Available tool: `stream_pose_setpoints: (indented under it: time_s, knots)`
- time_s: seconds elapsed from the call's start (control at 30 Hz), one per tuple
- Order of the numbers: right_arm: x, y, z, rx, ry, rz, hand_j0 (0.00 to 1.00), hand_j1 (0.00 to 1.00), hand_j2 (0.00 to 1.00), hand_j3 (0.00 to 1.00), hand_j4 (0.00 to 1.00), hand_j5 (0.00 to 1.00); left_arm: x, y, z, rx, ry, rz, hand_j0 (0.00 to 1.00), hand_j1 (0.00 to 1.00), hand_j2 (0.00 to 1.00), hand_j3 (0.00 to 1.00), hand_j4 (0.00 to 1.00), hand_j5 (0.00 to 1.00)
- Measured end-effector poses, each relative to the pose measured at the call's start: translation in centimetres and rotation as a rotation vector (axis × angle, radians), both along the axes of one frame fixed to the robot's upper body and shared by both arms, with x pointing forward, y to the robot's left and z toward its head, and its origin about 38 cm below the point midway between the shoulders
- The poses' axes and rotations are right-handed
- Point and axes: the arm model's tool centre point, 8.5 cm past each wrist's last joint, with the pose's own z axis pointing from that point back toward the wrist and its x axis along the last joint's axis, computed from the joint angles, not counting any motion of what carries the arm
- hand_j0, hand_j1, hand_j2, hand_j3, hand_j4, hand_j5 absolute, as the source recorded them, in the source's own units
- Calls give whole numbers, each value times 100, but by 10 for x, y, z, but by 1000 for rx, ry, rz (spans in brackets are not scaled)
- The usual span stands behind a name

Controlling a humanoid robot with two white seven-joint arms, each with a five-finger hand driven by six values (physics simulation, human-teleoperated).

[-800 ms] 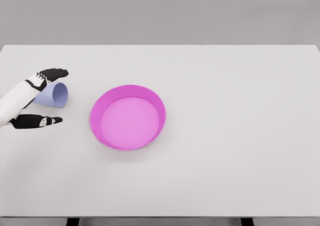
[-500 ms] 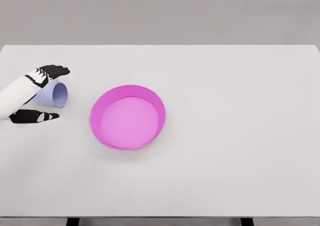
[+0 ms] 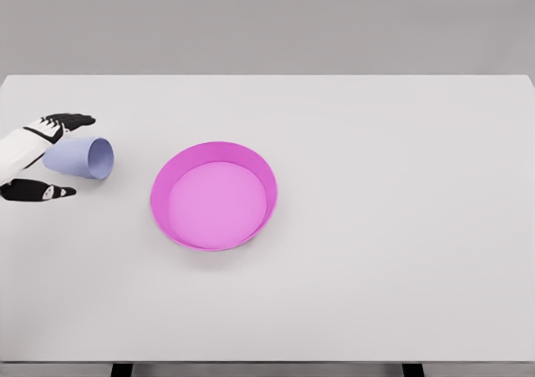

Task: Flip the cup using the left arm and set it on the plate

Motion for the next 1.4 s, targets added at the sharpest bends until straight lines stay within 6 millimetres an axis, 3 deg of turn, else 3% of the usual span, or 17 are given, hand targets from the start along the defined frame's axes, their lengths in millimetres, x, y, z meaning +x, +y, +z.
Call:
stream_pose_setpoints:
  time_s: [0.17, 0.43, 0.83, 1.03, 1.13, 1.4]
  knots:
    - [0, 0, 0, 0, 0, 0, 100, 100, 100, 100, 100, 100, 5, -3, 3, -12, -16, -2, 100, 100, 100, 100, 100, 100]
    - [0, 0, 0, 0, 0, 1, 100, 100, 100, 100, 100, 100, 12, 4, -19, -61, 21, 54, 100, 100, 100, 100, 100, 100]
    - [0, 0, 0, 0, 0, 1, 100, 100, 100, 100, 100, 100, 20, -2, -25, -67, 21, 61, 100, 100, 100, 100, 100, 100]
    - [0, 0, 0, 0, 1, 1, 100, 100, 100, 100, 100, 100, 23, 7, -44, -86, 61, 110, 100, 100, 100, 100, 100, 100]
    - [0, 0, 0, 0, 0, 1, 100, 100, 100, 100, 100, 100, 33, 3, -42, -93, 55, 106, 100, 100, 100, 100, 100, 100]
    - [0, 0, 0, 0, 0, 1, 100, 100, 100, 100, 100, 100, 32, -1, -58, -91, 98, 102, 100, 100, 100, 100, 100, 100]
